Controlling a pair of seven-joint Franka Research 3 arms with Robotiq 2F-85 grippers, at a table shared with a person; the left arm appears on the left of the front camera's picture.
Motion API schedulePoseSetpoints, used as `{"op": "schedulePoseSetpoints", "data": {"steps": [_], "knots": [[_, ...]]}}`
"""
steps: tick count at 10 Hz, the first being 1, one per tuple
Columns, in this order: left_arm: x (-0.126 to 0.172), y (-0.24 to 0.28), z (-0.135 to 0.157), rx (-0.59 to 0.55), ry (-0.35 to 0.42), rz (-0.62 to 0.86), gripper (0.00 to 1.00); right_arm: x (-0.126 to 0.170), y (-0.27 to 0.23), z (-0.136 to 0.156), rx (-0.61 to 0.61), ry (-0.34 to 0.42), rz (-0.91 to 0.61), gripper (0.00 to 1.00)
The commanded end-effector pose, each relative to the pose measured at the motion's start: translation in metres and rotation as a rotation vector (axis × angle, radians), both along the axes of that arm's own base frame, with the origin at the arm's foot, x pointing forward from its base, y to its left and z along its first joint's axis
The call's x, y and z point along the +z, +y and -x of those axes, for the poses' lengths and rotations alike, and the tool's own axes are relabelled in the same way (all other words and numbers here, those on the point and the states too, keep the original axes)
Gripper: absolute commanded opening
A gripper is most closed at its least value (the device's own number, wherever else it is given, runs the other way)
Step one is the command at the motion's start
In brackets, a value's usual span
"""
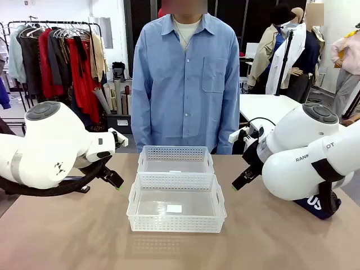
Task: Distribute items into two baskets.
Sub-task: Pick up the Pencil pouch that the person points to.
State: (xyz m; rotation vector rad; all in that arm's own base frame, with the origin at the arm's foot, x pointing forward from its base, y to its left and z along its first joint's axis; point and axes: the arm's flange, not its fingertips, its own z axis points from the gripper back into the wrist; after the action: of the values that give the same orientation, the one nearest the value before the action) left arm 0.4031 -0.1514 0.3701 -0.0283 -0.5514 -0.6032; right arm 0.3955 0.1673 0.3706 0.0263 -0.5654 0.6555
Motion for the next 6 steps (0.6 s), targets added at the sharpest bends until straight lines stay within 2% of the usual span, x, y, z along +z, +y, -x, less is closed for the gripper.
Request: {"op": "schedulePoseSetpoints", "data": {"steps": [1, 6], "knots": [[0.0001, 0.0, 0.0, 0.0, 0.0, 0.0, 1.0, 0.0001, 0.0, 0.0, 0.0, -0.001, 0.0, 1.0], [0.0001, 0.0, 0.0, 0.0, 0.0, 0.0, 1.0, 0.0001, 0.0, 0.0, 0.0, -0.001, 0.0, 1.0]]}}
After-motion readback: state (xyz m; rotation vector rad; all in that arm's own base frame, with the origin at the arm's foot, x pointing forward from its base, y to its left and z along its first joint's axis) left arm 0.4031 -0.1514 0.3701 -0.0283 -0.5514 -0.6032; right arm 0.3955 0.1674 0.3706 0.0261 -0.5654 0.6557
